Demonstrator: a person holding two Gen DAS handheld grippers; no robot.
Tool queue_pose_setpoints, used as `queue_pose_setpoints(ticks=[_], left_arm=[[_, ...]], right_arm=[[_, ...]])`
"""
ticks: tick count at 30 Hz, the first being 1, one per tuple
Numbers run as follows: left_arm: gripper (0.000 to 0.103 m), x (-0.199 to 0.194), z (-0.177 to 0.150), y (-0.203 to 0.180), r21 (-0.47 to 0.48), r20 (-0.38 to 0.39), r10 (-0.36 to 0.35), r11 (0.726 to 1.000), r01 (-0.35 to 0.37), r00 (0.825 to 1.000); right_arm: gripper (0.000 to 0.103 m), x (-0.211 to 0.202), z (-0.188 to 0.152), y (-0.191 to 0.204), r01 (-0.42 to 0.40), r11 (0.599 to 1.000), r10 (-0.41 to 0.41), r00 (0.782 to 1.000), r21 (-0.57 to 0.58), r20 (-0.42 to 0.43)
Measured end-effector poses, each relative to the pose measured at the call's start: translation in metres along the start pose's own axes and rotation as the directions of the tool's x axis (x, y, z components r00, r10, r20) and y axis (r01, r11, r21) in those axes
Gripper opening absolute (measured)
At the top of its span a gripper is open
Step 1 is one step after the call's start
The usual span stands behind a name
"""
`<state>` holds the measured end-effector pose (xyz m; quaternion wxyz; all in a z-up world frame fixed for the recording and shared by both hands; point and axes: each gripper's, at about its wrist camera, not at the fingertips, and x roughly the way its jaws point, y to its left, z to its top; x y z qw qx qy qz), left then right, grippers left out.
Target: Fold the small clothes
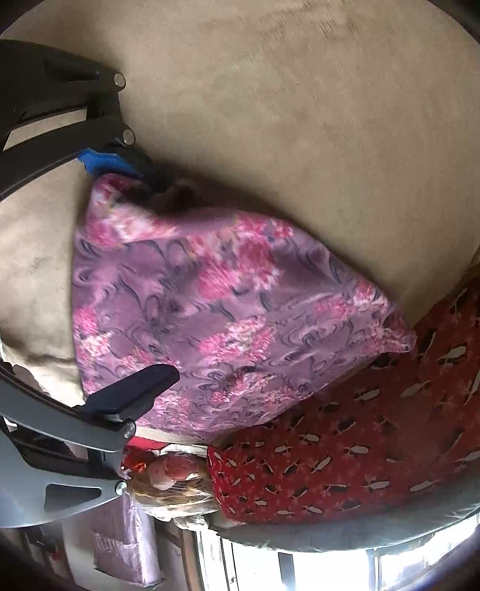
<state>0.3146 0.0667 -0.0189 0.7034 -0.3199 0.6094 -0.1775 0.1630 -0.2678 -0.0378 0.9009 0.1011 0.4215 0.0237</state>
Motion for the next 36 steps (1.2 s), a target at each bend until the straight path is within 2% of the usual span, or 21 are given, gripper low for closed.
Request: queue_pose_setpoints(ticks=[4, 6, 7, 8, 9, 10, 14, 18, 22, 24, 26, 28, 29, 30, 32, 34, 36], left_arm=[[0.089, 0.011, 0.007, -0.007, -0.006, -0.004, 0.033, 0.999, -0.033, 0.999], [0.086, 0.013, 0.005, -0.013, 0.011, 0.018, 0.063, 0.998, -0.063, 0.998], [0.067, 0.012, 0.004, -0.016, 0.025, 0.031, 0.081, 0.996, -0.082, 0.996], [0.037, 0.013, 0.002, -0.018, 0.038, 0.032, 0.091, 0.995, -0.093, 0.995], [0.024, 0.015, 0.001, -0.018, 0.044, 0.012, 0.084, 0.995, -0.085, 0.996], [0.020, 0.014, -0.001, -0.018, 0.036, 0.006, 0.077, 0.996, -0.077, 0.997], [0.018, -0.001, -0.012, -0.036, 0.060, 0.070, 0.072, 0.995, -0.076, 0.995], [0.018, -0.011, -0.019, -0.060, 0.095, 0.101, 0.053, 0.993, -0.063, 0.993], [0.018, -0.012, -0.017, -0.072, 0.104, 0.111, 0.061, 0.992, -0.073, 0.992], [0.018, -0.010, -0.014, -0.067, 0.106, 0.108, 0.080, 0.990, -0.091, 0.991], [0.020, -0.007, -0.010, -0.056, 0.096, 0.095, 0.092, 0.990, -0.101, 0.991], [0.021, -0.006, -0.004, -0.036, 0.069, 0.061, 0.062, 0.995, -0.066, 0.996], [0.021, -0.007, 0.000, -0.029, 0.056, 0.049, 0.034, 0.998, -0.037, 0.998], [0.024, -0.008, 0.003, -0.024, 0.047, 0.043, 0.014, 0.999, -0.016, 0.999], [0.042, -0.012, 0.013, -0.013, 0.028, 0.048, -0.016, 0.999, 0.015, 0.999], [0.049, -0.017, 0.025, -0.005, 0.010, 0.081, -0.022, 1.000, 0.021, 0.996], [0.049, -0.017, 0.041, 0.000, -0.004, 0.082, -0.047, 0.999, 0.047, 0.996]], right_arm=[[0.069, -0.004, 0.006, -0.013, 0.017, 1.000, -0.017, 1.000, 0.017, 0.021], [0.069, -0.004, 0.009, -0.021, 0.016, 0.999, -0.018, 0.999, 0.045, 0.029], [0.069, -0.005, 0.010, -0.026, 0.019, 0.998, -0.021, 0.999, 0.058, 0.035], [0.069, -0.006, 0.010, -0.029, 0.022, 0.998, -0.024, 0.999, 0.065, 0.042], [0.069, -0.007, 0.010, -0.032, 0.025, 0.997, -0.029, 0.998, 0.070, 0.047], [0.069, -0.008, 0.010, -0.034, 0.031, 0.997, -0.035, 0.998, 0.072, 0.051], [0.069, -0.010, 0.013, -0.050, 0.075, 0.994, -0.080, 0.995, 0.081, 0.056], [0.070, -0.014, 0.021, -0.066, 0.110, 0.988, -0.118, 0.991, 0.104, 0.068], [0.070, -0.006, 0.045, -0.069, 0.068, 0.991, -0.075, 0.995, 0.113, 0.061], [0.069, 0.004, 0.055, -0.063, 0.040, 0.995, -0.045, 0.998, 0.096, 0.050], [0.072, 0.018, 0.061, -0.059, 0.041, 0.995, -0.045, 0.998, 0.086, 0.045], [0.077, 0.039, 0.058, -0.059, 0.055, 0.995, -0.054, 0.998, 0.078, -0.018], [0.078, 0.044, 0.054, -0.053, 0.090, 0.996, -0.090, 0.996, 0.026, -0.001], [0.086, 0.044, 0.051, -0.047, 0.108, 0.994, -0.107, 0.994, -0.018, 0.023], [0.088, 0.049, 0.038, -0.030, 0.165, 0.978, -0.157, 0.985, -0.125, 0.069], [0.089, 0.047, 0.033, -0.027, 0.182, 0.975, -0.169, 0.980, -0.128, 0.104], [0.089, 0.045, 0.034, -0.032, 0.152, 0.983, -0.142, 0.985, -0.103, 0.097]])
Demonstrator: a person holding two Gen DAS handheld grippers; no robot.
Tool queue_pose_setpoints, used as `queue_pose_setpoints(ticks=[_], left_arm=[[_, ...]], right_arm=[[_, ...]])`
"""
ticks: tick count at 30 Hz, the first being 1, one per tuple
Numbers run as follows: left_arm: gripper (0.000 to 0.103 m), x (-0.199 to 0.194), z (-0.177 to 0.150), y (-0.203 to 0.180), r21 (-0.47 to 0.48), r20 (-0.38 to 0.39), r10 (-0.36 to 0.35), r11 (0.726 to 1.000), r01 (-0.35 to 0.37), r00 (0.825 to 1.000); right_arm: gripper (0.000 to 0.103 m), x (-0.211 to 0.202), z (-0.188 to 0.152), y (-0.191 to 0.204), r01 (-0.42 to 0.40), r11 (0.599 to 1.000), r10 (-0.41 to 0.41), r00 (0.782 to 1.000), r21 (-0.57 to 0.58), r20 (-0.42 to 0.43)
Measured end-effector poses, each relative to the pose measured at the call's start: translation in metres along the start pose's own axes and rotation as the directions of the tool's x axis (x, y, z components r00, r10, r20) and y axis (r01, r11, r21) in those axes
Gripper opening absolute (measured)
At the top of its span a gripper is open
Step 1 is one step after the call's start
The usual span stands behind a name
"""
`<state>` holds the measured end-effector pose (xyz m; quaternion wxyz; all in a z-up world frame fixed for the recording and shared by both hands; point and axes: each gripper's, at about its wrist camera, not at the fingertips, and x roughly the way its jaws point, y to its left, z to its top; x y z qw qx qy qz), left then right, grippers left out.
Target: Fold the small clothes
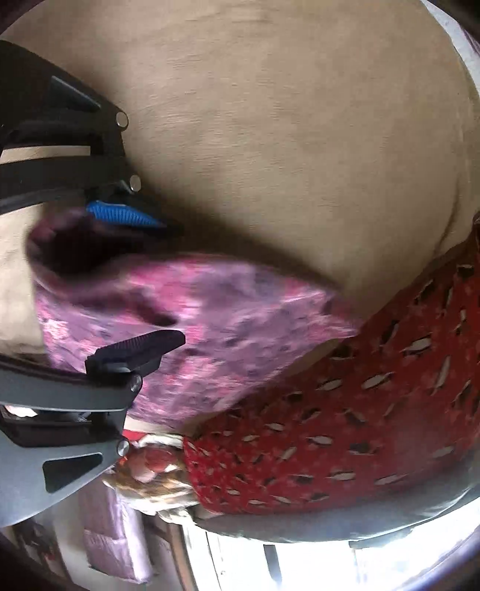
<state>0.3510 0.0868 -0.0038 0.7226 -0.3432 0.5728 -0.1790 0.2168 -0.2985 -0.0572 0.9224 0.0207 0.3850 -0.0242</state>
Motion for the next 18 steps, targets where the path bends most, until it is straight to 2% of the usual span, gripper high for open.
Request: queue_pose_setpoints(ticks=[2, 4, 5, 6, 7, 9, 10, 11, 13, 15, 18], left_arm=[[0.050, 0.010, 0.013, -0.004, 0.005, -0.037, -0.005, 1.000, 0.005, 0.999], [0.050, 0.022, 0.017, -0.014, 0.056, -0.078, 0.032, 0.998, -0.028, 0.996], [0.052, 0.028, 0.017, -0.020, 0.092, -0.095, 0.054, 0.995, -0.045, 0.994], [0.061, 0.033, 0.015, -0.028, 0.142, -0.104, 0.090, 0.987, -0.075, 0.991], [0.062, 0.035, 0.013, -0.033, 0.172, -0.102, 0.111, 0.981, -0.093, 0.989], [0.062, 0.037, 0.009, -0.041, 0.215, -0.086, 0.148, 0.968, -0.127, 0.985], [0.057, 0.037, 0.007, -0.042, 0.216, -0.084, 0.155, 0.967, -0.134, 0.984], [0.039, 0.036, 0.006, -0.042, 0.217, -0.080, 0.163, 0.966, -0.142, 0.983], [0.016, 0.036, 0.004, -0.045, 0.243, -0.075, 0.204, 0.953, -0.180, 0.976], [0.011, 0.028, 0.003, -0.045, 0.235, -0.070, 0.194, 0.956, -0.173, 0.978], [0.009, 0.017, -0.003, -0.053, 0.213, -0.060, 0.125, 0.971, -0.109, 0.990]], right_arm=[[0.089, -0.002, 0.002, -0.003, -0.013, 1.000, 0.013, 1.000, 0.009, -0.011], [0.085, -0.004, 0.010, -0.004, -0.008, 1.000, 0.009, 1.000, 0.021, -0.016], [0.084, -0.010, 0.014, -0.006, -0.031, 0.998, 0.030, 1.000, 0.063, 0.008], [0.085, -0.014, 0.018, -0.008, -0.059, 0.993, 0.056, 0.998, 0.099, 0.028], [0.086, -0.015, 0.021, -0.009, -0.081, 0.988, 0.076, 0.996, 0.130, 0.040], [0.086, -0.005, 0.026, -0.005, -0.078, 0.986, 0.078, 0.997, 0.149, 0.005], [0.086, 0.006, 0.026, -0.002, -0.054, 0.989, 0.060, 0.997, 0.139, -0.041], [0.088, 0.019, 0.025, 0.004, -0.011, 0.995, 0.021, 0.996, 0.100, -0.092], [0.088, 0.018, 0.026, 0.014, 0.028, 0.999, -0.025, 0.997, 0.039, -0.068], [0.086, 0.014, 0.028, 0.013, 0.018, 0.998, -0.014, 0.997, 0.054, -0.076], [0.085, 0.003, 0.028, 0.000, -0.002, 0.996, 0.008, 0.997, 0.094, -0.070]])
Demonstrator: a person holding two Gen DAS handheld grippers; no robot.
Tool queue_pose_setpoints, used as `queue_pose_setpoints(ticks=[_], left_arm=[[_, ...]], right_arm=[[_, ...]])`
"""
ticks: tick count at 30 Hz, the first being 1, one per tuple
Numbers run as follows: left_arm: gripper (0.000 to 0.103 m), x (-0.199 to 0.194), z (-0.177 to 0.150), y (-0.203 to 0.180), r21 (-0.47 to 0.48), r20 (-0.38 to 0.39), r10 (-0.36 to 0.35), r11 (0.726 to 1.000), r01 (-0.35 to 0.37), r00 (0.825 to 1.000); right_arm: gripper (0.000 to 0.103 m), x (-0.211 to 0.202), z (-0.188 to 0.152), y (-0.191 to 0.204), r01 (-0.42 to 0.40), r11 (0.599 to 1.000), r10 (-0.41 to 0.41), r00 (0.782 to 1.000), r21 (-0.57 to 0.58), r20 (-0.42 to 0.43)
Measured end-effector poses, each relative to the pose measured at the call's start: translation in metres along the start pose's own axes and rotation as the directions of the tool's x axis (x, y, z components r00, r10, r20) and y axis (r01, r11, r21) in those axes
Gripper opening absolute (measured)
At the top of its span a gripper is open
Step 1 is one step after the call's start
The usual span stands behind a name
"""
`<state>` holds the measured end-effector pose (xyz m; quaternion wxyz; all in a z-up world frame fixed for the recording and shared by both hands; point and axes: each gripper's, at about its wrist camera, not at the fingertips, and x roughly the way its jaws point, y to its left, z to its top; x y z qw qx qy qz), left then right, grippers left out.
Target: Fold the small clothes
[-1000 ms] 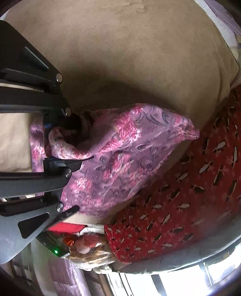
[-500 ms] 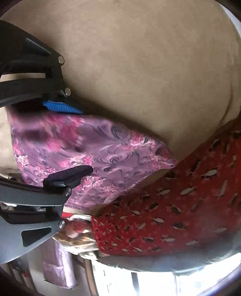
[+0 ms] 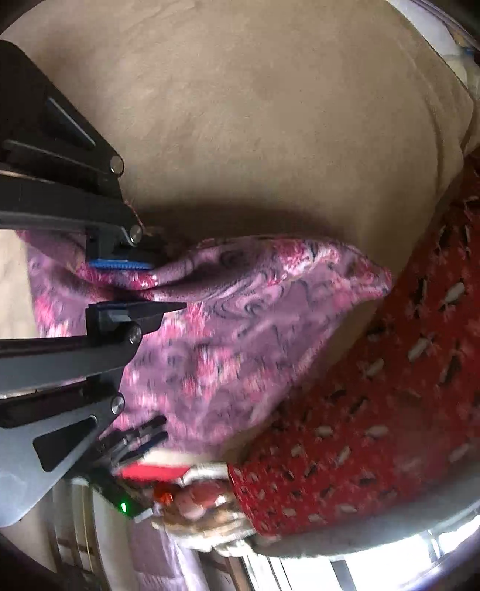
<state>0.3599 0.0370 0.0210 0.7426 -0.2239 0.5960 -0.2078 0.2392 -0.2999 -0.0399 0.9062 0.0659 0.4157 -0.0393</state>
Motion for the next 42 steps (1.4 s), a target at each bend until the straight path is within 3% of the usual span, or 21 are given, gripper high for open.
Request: queue_pose_setpoints(ticks=[5, 12, 14, 15, 19, 30, 32, 37, 42], left_arm=[[0.007, -0.012, -0.009, -0.037, 0.023, 0.015, -0.072, 0.997, 0.071, 0.997], [0.005, -0.005, -0.024, -0.104, 0.073, -0.019, -0.144, 0.987, 0.145, 0.989], [0.005, 0.002, -0.031, -0.121, 0.082, -0.032, -0.152, 0.985, 0.154, 0.988], [0.005, 0.008, -0.035, -0.130, 0.090, -0.043, -0.151, 0.984, 0.155, 0.988], [0.005, 0.033, -0.045, -0.151, 0.114, -0.084, -0.101, 0.987, 0.110, 0.991], [0.006, 0.110, -0.065, -0.151, 0.053, -0.184, 0.048, 0.998, -0.039, 0.982], [0.008, 0.118, -0.067, -0.144, 0.019, -0.192, 0.042, 0.999, -0.039, 0.981], [0.011, 0.095, -0.073, -0.136, 0.008, -0.168, -0.020, 1.000, 0.022, 0.986], [0.018, 0.061, -0.057, -0.111, -0.033, -0.091, -0.028, 0.999, 0.025, 0.995]], right_arm=[[0.085, -0.020, -0.003, -0.026, 0.041, 0.999, -0.041, 0.999, -0.010, 0.020], [0.087, -0.036, -0.012, -0.071, 0.088, 0.996, -0.089, 0.996, 0.028, 0.027], [0.088, -0.022, -0.019, -0.080, 0.079, 0.996, -0.078, 0.996, 0.035, -0.036], [0.094, -0.015, -0.024, -0.083, 0.060, 0.997, -0.057, 0.997, 0.045, -0.060], [0.097, -0.015, -0.044, -0.099, -0.013, 0.991, 0.007, 0.999, 0.137, 0.047], [0.099, -0.018, -0.047, -0.100, -0.034, 0.990, 0.023, 0.997, 0.140, 0.076], [0.099, -0.018, -0.047, -0.100, -0.034, 0.990, 0.024, 0.997, 0.140, 0.077], [0.099, -0.019, -0.048, -0.101, -0.042, 0.989, 0.031, 0.996, 0.141, 0.080], [0.099, -0.018, -0.048, -0.101, -0.041, 0.989, 0.030, 0.996, 0.140, 0.080]])
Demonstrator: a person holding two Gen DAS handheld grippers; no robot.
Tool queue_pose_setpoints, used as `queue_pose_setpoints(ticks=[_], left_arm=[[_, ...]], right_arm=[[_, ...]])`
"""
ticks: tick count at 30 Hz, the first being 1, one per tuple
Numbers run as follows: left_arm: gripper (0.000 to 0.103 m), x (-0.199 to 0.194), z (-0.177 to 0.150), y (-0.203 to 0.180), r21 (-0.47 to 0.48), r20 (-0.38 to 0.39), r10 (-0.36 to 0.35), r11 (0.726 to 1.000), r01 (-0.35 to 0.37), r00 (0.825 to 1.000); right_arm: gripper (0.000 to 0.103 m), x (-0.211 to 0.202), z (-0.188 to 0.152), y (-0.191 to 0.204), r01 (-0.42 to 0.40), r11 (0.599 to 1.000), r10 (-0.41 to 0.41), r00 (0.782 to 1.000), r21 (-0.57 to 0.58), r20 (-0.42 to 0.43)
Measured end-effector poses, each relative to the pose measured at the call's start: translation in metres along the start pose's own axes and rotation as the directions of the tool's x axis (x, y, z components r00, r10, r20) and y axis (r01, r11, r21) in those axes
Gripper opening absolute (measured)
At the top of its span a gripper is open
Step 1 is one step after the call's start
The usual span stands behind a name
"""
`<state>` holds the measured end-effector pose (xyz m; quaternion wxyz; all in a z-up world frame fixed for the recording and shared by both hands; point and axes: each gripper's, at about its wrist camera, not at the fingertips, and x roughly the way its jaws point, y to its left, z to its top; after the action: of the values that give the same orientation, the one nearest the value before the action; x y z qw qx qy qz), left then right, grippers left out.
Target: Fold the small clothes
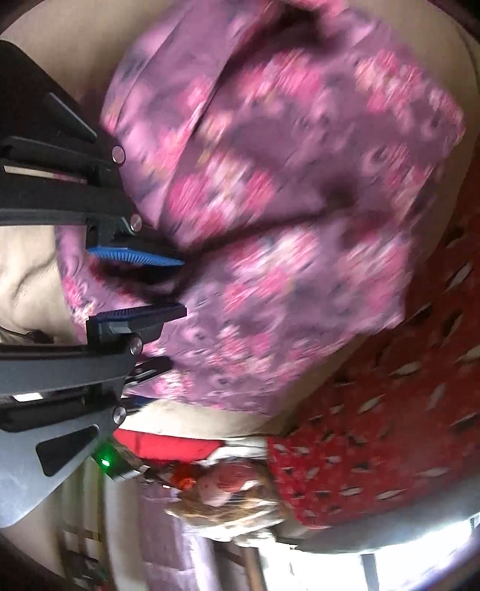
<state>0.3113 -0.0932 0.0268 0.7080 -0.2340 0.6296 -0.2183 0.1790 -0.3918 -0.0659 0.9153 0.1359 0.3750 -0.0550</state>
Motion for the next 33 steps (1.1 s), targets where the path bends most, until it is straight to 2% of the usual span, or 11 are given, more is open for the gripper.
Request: queue_pose_setpoints(ticks=[9, 12, 13, 18, 19, 21, 23, 25, 27, 32, 33], left_arm=[[0.017, -0.053, 0.025, 0.066, -0.130, 0.101, -0.075, 0.988, 0.088, 0.992], [0.034, -0.057, 0.034, 0.075, -0.142, 0.108, -0.052, 0.988, 0.067, 0.993], [0.047, -0.055, 0.037, 0.077, -0.148, 0.100, -0.040, 0.987, 0.054, 0.994], [0.050, -0.041, 0.046, 0.081, -0.163, 0.018, 0.014, 0.987, -0.011, 1.000], [0.049, -0.036, 0.047, 0.080, -0.154, -0.023, 0.084, 0.984, -0.086, 0.996], [0.027, -0.033, 0.047, 0.083, -0.121, -0.057, 0.169, 0.977, -0.175, 0.984], [0.006, -0.039, 0.045, 0.094, -0.130, -0.062, 0.181, 0.974, -0.187, 0.982], [0.004, -0.049, 0.039, 0.106, -0.174, -0.046, 0.171, 0.969, -0.176, 0.984], [0.008, -0.058, 0.036, 0.095, -0.111, -0.015, 0.141, 0.984, -0.141, 0.990], [0.058, -0.051, 0.030, 0.039, 0.054, 0.010, 0.034, 0.998, -0.035, 0.999], [0.060, -0.045, 0.028, 0.026, 0.074, 0.008, 0.005, 0.997, -0.005, 1.000]], right_arm=[[0.100, 0.000, 0.000, 0.001, 0.006, 1.000, -0.006, 1.000, -0.007, 0.000], [0.100, 0.000, 0.000, 0.001, 0.008, 1.000, -0.008, 1.000, -0.008, -0.001], [0.100, 0.000, 0.000, 0.001, 0.007, 1.000, -0.007, 1.000, -0.007, -0.001], [0.100, 0.001, 0.000, 0.001, 0.007, 1.000, -0.007, 1.000, -0.008, 0.000], [0.100, 0.001, 0.000, 0.001, 0.007, 1.000, -0.007, 1.000, -0.008, -0.001], [0.100, 0.001, 0.000, 0.001, 0.008, 1.000, -0.008, 1.000, -0.008, -0.001], [0.100, 0.001, 0.000, 0.002, 0.010, 1.000, -0.010, 1.000, -0.010, -0.001], [0.100, 0.001, 0.000, 0.002, 0.010, 1.000, -0.010, 1.000, -0.010, 0.000], [0.101, 0.002, 0.000, 0.002, 0.010, 1.000, -0.010, 1.000, -0.009, 0.000], [0.101, 0.001, 0.000, 0.002, 0.010, 1.000, -0.010, 1.000, -0.010, 0.000], [0.101, 0.002, 0.000, 0.002, 0.010, 1.000, -0.010, 1.000, -0.010, 0.000]])
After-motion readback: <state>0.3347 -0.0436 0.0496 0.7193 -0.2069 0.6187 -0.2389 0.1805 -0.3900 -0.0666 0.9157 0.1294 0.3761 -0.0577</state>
